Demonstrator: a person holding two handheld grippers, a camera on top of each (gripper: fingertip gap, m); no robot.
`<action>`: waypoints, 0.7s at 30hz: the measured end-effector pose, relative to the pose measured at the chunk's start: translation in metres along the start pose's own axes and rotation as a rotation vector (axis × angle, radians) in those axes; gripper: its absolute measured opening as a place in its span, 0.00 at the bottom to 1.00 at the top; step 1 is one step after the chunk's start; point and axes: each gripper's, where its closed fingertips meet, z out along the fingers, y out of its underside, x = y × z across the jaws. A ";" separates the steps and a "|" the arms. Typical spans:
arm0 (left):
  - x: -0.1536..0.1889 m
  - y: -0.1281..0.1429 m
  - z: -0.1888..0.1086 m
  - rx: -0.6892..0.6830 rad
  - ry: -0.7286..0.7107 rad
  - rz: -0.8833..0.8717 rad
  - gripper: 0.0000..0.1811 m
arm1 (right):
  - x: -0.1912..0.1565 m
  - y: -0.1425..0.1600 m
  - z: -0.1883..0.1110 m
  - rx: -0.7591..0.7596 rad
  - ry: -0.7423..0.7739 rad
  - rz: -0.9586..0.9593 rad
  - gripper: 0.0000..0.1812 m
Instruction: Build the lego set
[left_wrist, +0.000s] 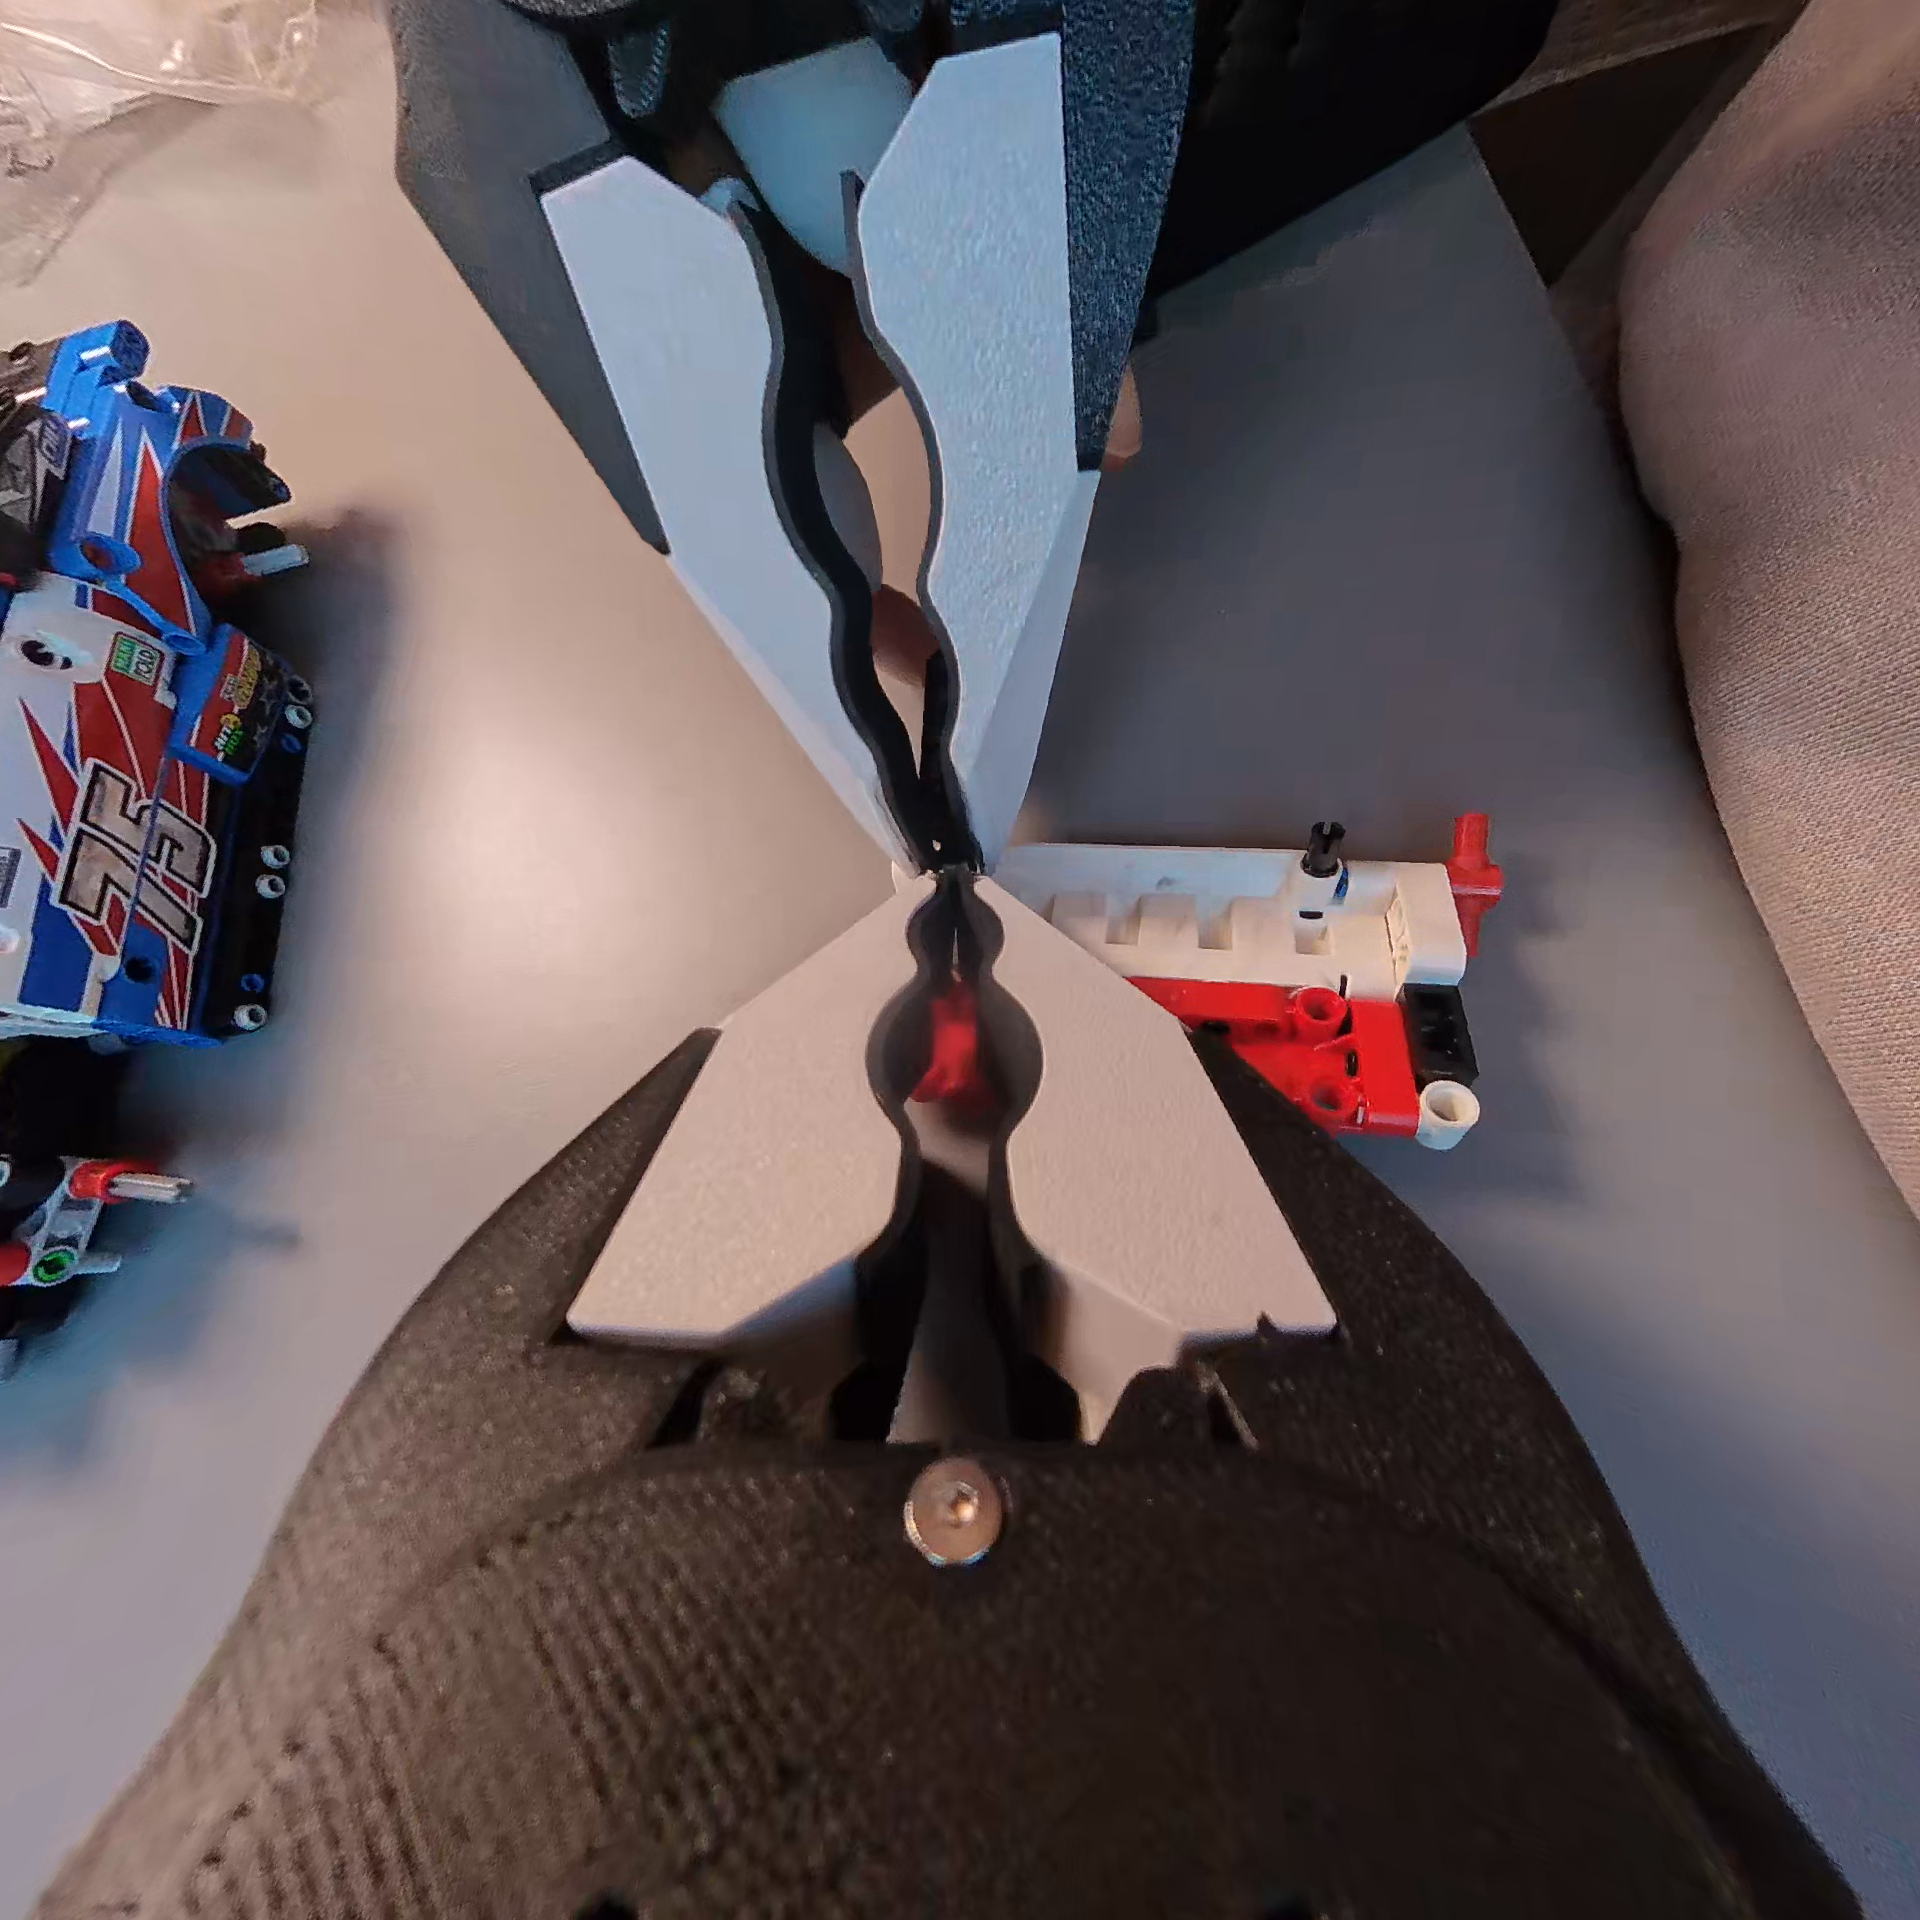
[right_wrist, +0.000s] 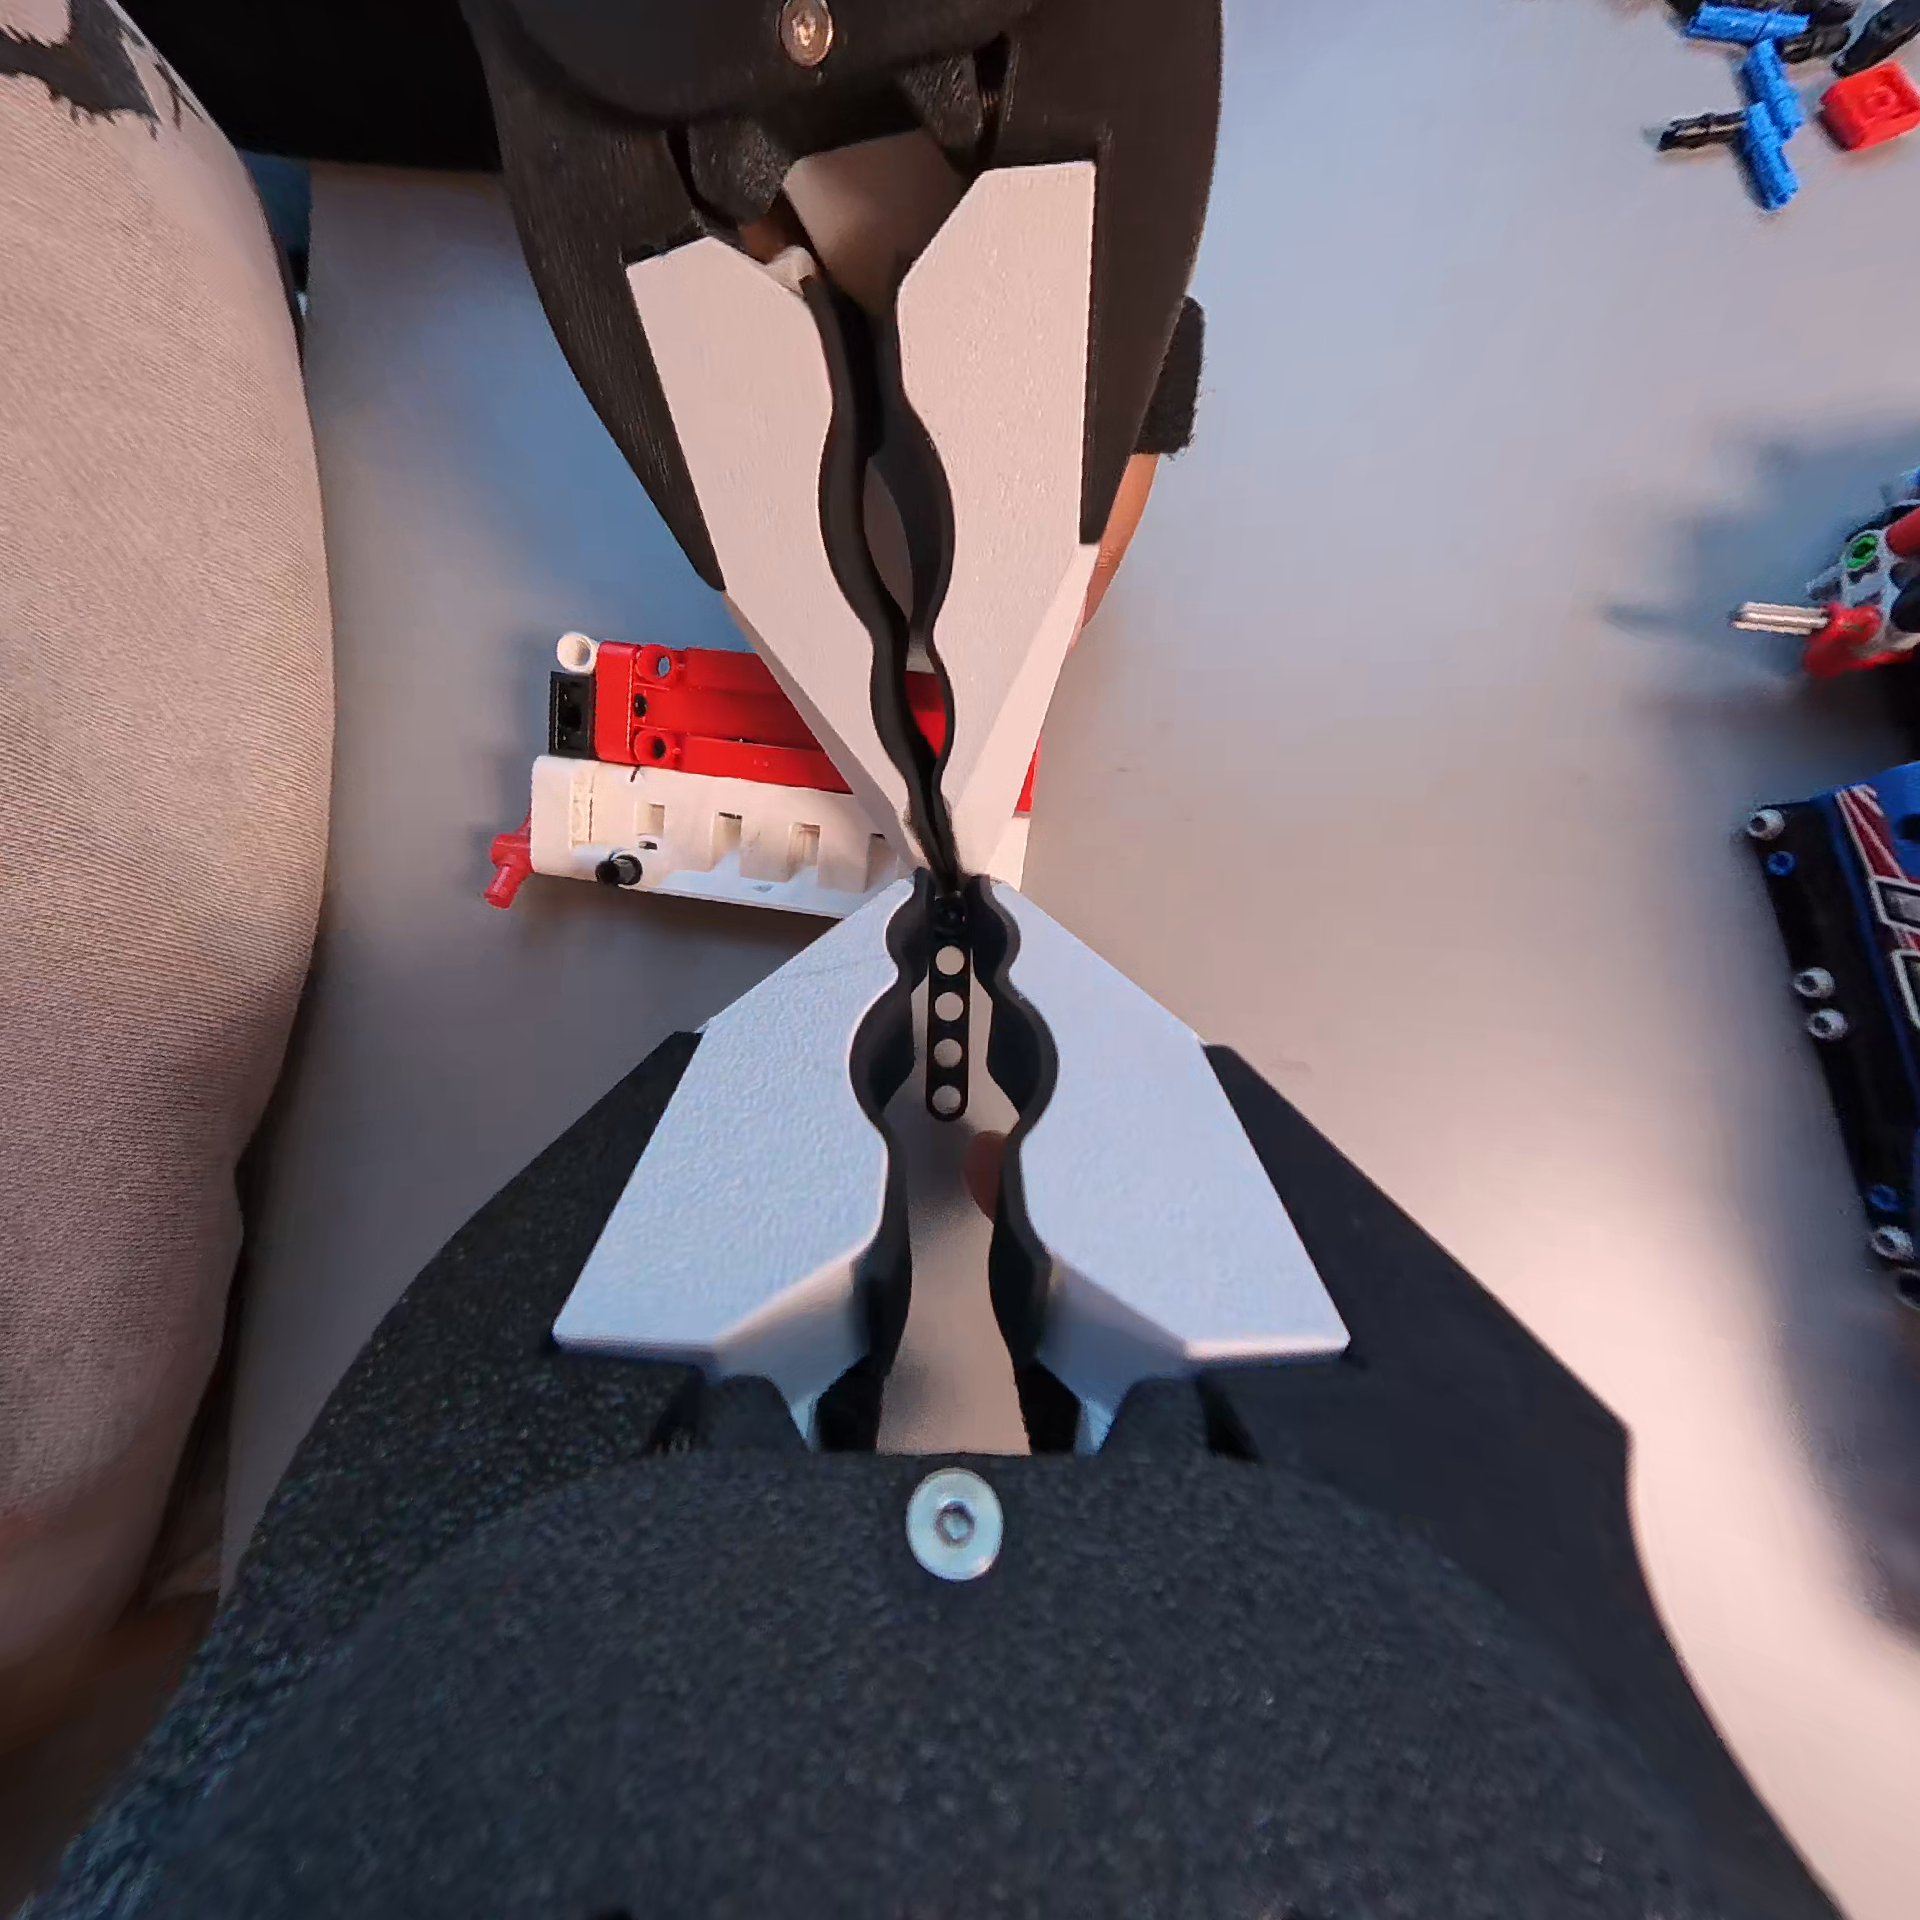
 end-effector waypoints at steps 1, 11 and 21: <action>0.000 0.000 0.000 0.000 -0.001 0.003 0.00 | 0.000 0.000 0.000 0.018 -0.002 0.017 0.02; 0.002 0.000 -0.001 0.001 -0.008 0.027 0.00 | -0.002 0.001 0.002 0.047 0.009 0.001 0.03; 0.003 0.001 -0.002 0.001 -0.006 0.015 0.00 | -0.006 -0.004 -0.001 0.104 -0.004 -0.021 0.10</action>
